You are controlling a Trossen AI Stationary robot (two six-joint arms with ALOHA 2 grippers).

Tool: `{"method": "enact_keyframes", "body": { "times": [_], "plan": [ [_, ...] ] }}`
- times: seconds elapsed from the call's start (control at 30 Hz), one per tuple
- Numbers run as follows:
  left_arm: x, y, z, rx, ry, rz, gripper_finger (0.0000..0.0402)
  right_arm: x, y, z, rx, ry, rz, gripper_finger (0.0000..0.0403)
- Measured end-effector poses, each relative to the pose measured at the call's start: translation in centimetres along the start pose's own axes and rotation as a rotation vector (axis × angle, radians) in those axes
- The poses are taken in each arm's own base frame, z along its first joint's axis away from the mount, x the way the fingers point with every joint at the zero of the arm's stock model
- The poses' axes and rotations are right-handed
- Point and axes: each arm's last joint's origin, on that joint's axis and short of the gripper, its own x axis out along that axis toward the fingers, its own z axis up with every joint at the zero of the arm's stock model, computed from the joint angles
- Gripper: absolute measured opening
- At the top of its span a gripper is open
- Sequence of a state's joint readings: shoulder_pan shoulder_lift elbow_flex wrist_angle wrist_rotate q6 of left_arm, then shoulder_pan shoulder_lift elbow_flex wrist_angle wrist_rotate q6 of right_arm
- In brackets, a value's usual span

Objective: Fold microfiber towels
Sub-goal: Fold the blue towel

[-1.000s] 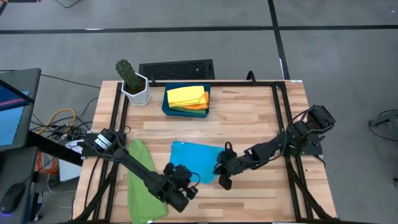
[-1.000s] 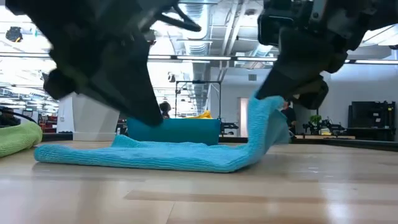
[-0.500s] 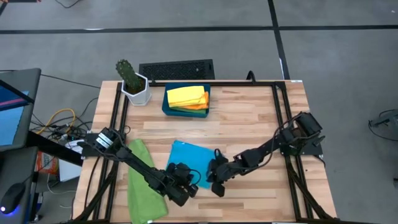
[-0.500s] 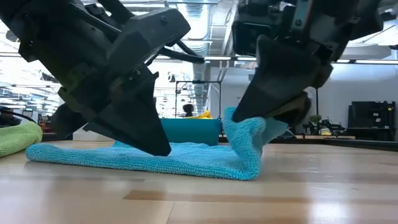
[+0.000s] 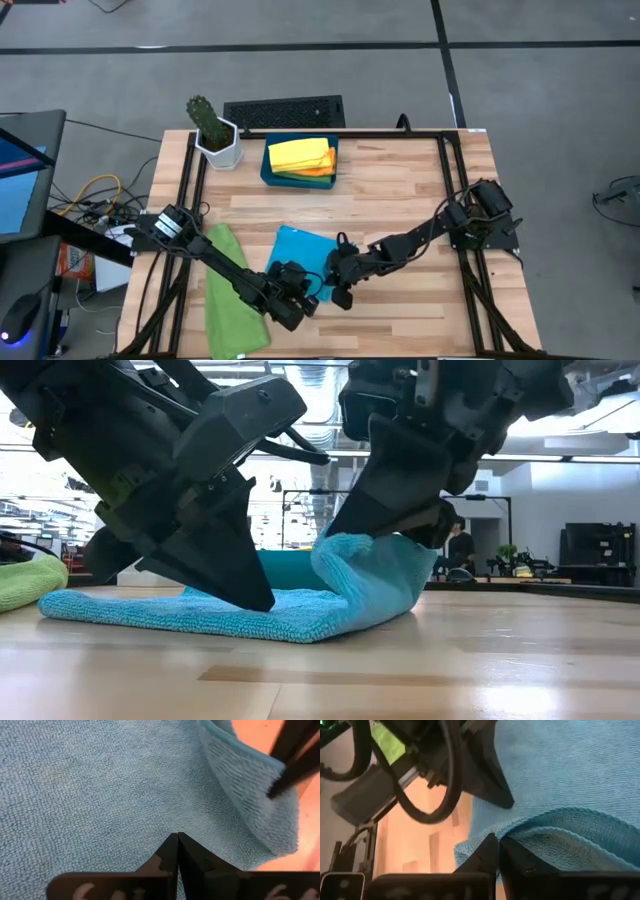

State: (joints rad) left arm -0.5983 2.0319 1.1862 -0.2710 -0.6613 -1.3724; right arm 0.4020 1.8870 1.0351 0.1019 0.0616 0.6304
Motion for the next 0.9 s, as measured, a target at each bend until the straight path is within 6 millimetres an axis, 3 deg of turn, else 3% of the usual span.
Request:
{"method": "enact_keyframes", "body": {
  "times": [0.57, 0.9],
  "plan": [
    [0.36, 0.13, 0.46, 0.019, -0.004, 0.011, 0.0000, -0.01, 0.34, -0.05, -0.084, 0.020, 0.063, 0.0057],
    [0.50, 0.17, 0.65, 0.040, -0.004, 0.013, 0.0000, -0.02, 0.50, 0.21, -0.108, 0.004, 0.097, 0.0145]
  ]
}}
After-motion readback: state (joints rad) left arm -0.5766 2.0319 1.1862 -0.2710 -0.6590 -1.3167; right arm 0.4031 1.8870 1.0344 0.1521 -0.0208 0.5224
